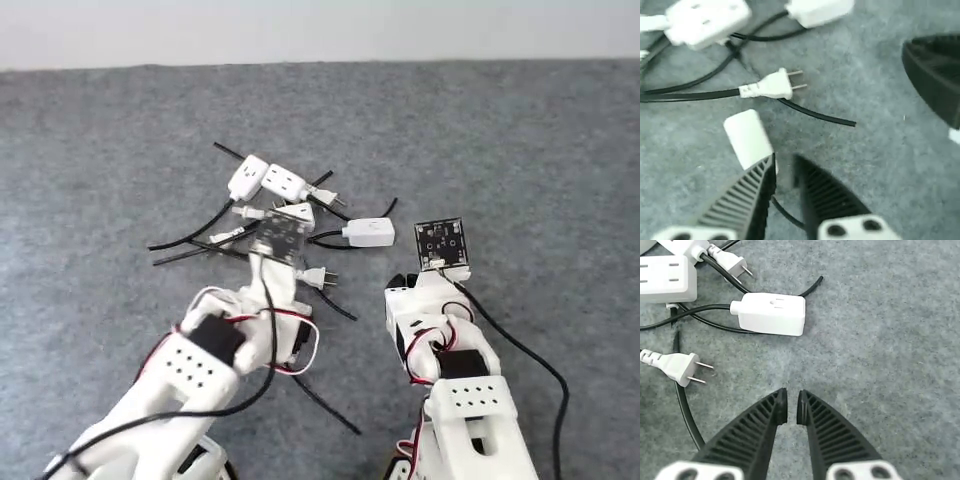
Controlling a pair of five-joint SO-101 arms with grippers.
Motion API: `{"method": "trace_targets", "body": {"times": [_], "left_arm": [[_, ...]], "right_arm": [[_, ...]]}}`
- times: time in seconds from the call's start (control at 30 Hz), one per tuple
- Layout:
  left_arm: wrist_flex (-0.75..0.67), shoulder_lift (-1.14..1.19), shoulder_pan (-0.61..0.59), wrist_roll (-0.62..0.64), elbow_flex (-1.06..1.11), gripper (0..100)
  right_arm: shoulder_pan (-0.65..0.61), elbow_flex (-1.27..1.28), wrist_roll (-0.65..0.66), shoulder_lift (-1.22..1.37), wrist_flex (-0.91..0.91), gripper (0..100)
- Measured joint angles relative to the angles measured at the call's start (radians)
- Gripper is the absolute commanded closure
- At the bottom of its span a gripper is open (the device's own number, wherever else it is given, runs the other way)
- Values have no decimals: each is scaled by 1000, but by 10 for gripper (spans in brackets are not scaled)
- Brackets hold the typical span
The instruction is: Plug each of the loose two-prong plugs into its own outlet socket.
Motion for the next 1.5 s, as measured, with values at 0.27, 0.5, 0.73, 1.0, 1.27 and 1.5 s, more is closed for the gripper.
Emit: {"method": "trace_targets", "body": {"times": [0.27,0.5,0.73,1.0,1.27,1.5], "left_arm": [[-74,221,31,-8,-78,988],[-163,399,32,-8,-100,987],[-149,439,-121,-11,-144,987],[-94,416,-261,-12,-141,987],[-92,176,-273,-12,11,986],[-23,-204,-273,-68,166,830]], "right_arm": [[0,0,0,0,0,940],[-2,0,0,0,0,940],[-2,0,0,0,0,940],[-2,0,0,0,0,939],[-2,0,0,0,0,938],[-2,0,0,0,0,937]]}}
